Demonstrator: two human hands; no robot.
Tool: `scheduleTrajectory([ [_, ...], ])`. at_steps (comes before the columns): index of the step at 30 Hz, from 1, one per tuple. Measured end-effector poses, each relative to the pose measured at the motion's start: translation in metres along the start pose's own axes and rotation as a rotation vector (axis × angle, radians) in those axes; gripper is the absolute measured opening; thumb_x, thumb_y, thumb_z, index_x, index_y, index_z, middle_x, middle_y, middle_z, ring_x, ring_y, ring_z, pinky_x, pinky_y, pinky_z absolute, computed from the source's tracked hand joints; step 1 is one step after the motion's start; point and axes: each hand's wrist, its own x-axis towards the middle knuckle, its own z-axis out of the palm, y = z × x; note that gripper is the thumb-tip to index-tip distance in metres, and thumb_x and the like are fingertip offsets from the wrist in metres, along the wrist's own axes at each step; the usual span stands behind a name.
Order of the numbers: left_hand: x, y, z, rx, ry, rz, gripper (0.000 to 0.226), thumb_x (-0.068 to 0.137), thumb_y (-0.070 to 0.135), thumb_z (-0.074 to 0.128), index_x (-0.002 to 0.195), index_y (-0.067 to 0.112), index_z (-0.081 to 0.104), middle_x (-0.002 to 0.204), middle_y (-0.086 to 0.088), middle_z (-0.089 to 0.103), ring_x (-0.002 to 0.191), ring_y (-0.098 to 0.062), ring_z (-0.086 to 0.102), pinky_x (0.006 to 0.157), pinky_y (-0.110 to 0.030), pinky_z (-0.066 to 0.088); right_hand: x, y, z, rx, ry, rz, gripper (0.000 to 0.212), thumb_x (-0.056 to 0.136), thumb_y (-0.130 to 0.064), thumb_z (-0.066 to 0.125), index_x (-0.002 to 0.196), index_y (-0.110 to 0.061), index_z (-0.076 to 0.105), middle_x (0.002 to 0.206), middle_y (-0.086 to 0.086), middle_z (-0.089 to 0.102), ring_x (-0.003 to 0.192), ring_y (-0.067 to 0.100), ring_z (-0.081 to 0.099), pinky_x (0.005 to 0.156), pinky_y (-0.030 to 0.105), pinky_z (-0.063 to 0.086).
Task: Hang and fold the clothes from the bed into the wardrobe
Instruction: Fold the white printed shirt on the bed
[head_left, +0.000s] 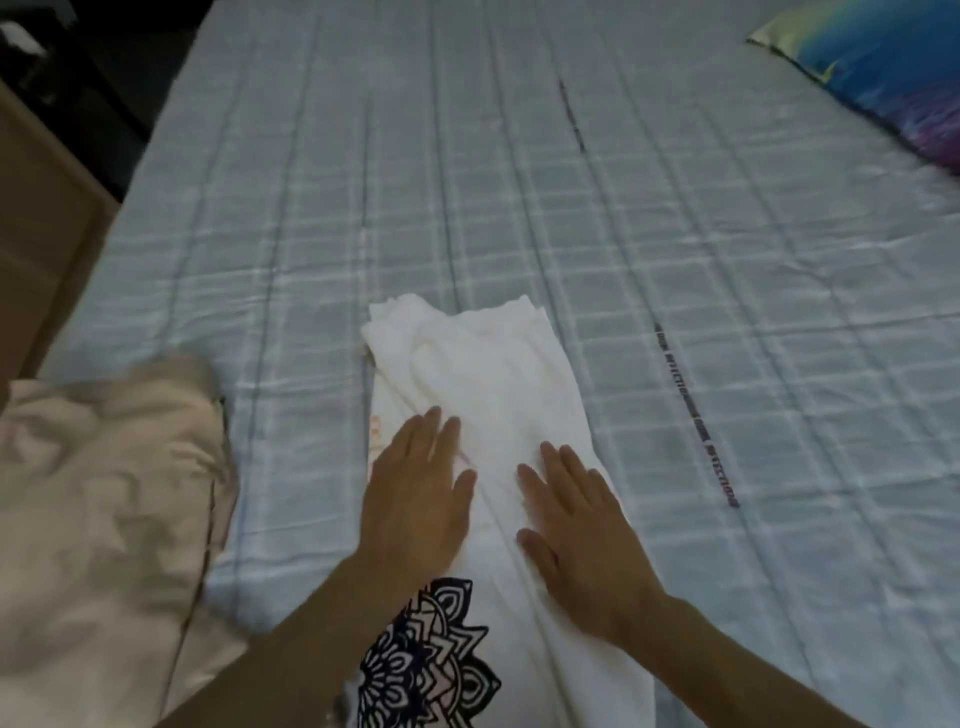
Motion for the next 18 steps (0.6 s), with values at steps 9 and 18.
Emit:
scheduleTrajectory([
  [9, -0.02, 0.016, 0.019, 0.084, -0.047, 0.132, 0.066, 0.097, 0.042, 0.048, 0.155, 0.023, 0.023, 0.165, -0.008, 0.01, 0.15, -0.028, 0.013, 0.12, -0.045, 0.019, -0.009, 0.031, -0.008, 0.148, 0.221, 0.078, 0.037, 0.09, -0.017, 0.066, 0.127, -0.01, 0.061, 0.137, 0.014, 0.055, 0.126, 0.032, 0.051, 0.106, 0.041, 0.043],
  [18, -0.026, 0.037, 0.015, 0.022, 0.12, 0.507, 0.024, 0.066, 0.005, 0.084, 0.088, 0.011, 0.075, 0.107, -0.008, 0.071, 0.1, -0.031, 0.067, 0.079, -0.042, 0.054, -0.041, 0.051, -0.008, 0.366, 0.284, 0.231, 0.01, 0.093, -0.017, 0.062, 0.102, -0.016, 0.067, 0.095, -0.001, 0.065, 0.085, 0.016, 0.06, 0.078, 0.028, 0.049],
])
